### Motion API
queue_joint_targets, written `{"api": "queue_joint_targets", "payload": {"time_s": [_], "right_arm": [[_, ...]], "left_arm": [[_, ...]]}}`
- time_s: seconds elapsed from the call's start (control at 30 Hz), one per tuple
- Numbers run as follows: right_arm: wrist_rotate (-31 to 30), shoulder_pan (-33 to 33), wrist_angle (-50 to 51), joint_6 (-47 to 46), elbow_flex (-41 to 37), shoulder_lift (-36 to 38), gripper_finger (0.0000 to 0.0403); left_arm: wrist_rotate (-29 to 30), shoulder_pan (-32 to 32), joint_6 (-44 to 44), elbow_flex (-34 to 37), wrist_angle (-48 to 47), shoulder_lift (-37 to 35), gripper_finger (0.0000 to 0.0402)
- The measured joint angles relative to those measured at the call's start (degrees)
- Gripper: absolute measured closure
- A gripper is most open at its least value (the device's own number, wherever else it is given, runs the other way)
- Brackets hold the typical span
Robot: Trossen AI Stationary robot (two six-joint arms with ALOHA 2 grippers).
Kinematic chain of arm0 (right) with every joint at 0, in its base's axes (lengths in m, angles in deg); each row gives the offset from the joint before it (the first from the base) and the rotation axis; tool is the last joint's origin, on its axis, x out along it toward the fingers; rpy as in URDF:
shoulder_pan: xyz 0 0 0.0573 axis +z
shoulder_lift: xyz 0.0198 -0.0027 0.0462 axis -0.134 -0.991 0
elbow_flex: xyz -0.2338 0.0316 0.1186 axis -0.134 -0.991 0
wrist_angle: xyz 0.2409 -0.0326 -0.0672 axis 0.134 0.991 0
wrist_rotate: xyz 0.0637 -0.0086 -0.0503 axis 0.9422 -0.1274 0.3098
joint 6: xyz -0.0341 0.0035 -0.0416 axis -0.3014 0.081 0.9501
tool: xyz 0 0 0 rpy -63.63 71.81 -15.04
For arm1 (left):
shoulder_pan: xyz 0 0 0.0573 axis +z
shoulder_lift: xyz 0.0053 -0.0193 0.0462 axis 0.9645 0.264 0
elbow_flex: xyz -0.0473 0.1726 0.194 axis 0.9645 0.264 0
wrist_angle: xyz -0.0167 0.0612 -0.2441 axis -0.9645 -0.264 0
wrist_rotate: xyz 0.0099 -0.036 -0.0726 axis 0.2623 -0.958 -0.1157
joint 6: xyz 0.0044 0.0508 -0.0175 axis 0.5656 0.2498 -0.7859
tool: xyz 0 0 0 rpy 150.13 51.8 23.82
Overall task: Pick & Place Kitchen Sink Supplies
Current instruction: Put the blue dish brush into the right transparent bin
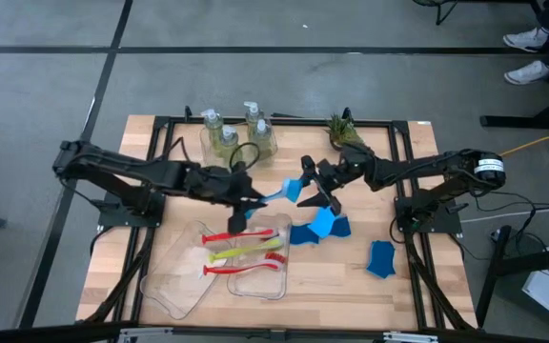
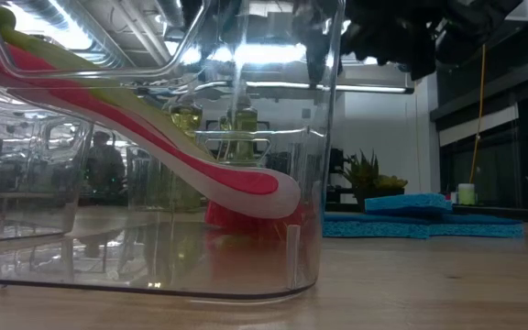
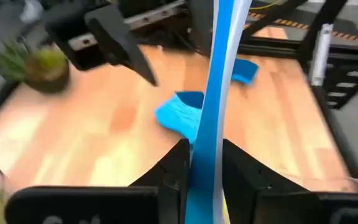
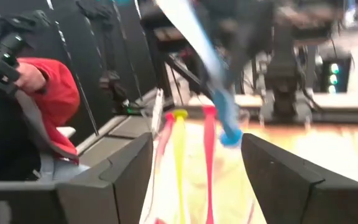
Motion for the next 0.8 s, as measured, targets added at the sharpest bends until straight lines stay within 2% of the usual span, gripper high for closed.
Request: {"api": "queue_joint_targets", "payload": {"time_s": [0.17,0.43,0.6,0.8], "right_arm": [[-3.49,-1.11,7.08,0.42,0.00,0.00,0.0159],[-9.66,-1.38,14.16,1.79,0.00,0.00,0.0159],[-10.36,-1.39,16.42,1.75,0.00,0.00,0.0159],[-11.25,-1.39,17.14,1.48,0.00,0.02,0.0159]], "left_arm": [[0.06,-3.60,-8.93,-0.44,-6.88,-1.70,0.0340],[0.10,-8.86,-22.14,-8.96,-28.47,-1.22,0.0340],[-9.02,-10.10,-28.24,-9.86,-31.04,-1.01,0.0340],[-19.24,-11.36,-34.53,-9.90,-30.23,3.43,0.0340]]}}
